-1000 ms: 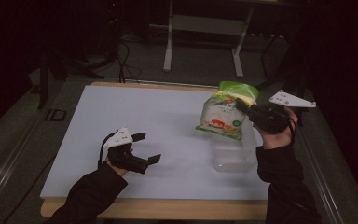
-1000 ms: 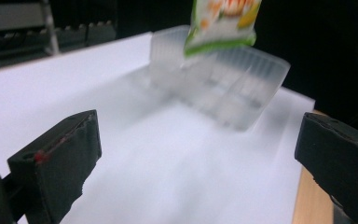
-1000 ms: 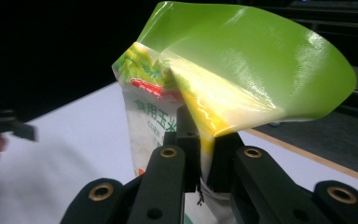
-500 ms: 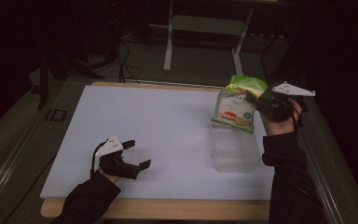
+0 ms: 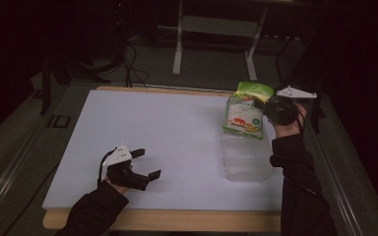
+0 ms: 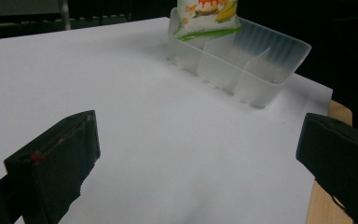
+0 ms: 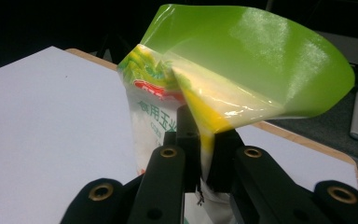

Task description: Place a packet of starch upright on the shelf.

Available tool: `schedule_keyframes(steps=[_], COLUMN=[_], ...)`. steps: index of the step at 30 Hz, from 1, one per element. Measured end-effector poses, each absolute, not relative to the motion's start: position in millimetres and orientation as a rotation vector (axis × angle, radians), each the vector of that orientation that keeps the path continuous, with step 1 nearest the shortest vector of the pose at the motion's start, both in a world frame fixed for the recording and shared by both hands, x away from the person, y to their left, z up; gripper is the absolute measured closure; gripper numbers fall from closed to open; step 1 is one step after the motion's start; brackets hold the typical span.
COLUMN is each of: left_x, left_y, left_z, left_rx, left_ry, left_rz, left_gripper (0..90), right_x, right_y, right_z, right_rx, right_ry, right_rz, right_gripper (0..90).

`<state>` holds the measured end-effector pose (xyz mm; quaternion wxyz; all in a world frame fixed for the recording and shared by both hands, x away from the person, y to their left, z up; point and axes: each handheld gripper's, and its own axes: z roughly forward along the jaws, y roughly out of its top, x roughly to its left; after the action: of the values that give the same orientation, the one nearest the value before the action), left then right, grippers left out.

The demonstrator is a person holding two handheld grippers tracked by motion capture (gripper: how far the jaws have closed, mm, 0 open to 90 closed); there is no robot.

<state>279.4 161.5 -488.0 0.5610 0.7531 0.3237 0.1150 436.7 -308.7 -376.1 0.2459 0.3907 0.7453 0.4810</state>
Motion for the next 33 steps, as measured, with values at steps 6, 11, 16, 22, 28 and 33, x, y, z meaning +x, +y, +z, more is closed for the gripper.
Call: schedule_keyframes(steps=[6,11,16,22,28,33], left_x=[280.4,281.0,280.6,280.6,280.7,280.4], left_y=[161.2,161.1,161.6,160.7,162.1,162.4], left_z=[-491.0,-492.0,-492.8,-492.8,-492.7,-493.0], left_rx=[1.775,1.778,1.780,1.783,1.777,1.778], left_ry=[0.769,0.768,0.770,0.766,0.768,0.769], left_rz=[0.257,0.255,0.258,0.258,0.261,0.270], left_gripper=[0.1,0.1,0.1,0.1,0.1,0.1], right_x=[446.6,450.8,450.6,449.2,446.9,438.5], right_y=[-312.4,-309.6,-316.1,-321.9,-323.5,-330.8], right_z=[-390.0,-404.8,-411.4,-421.9,-419.8,-415.4], right_rx=[1.075,1.099,1.166,1.204,1.237,1.283], right_ry=[2.081,2.131,2.124,2.136,2.117,2.037], right_rz=[1.303,1.320,1.318,1.268,1.243,1.244], right_gripper=[85.6,85.5,85.5,85.2,75.4,57.7])
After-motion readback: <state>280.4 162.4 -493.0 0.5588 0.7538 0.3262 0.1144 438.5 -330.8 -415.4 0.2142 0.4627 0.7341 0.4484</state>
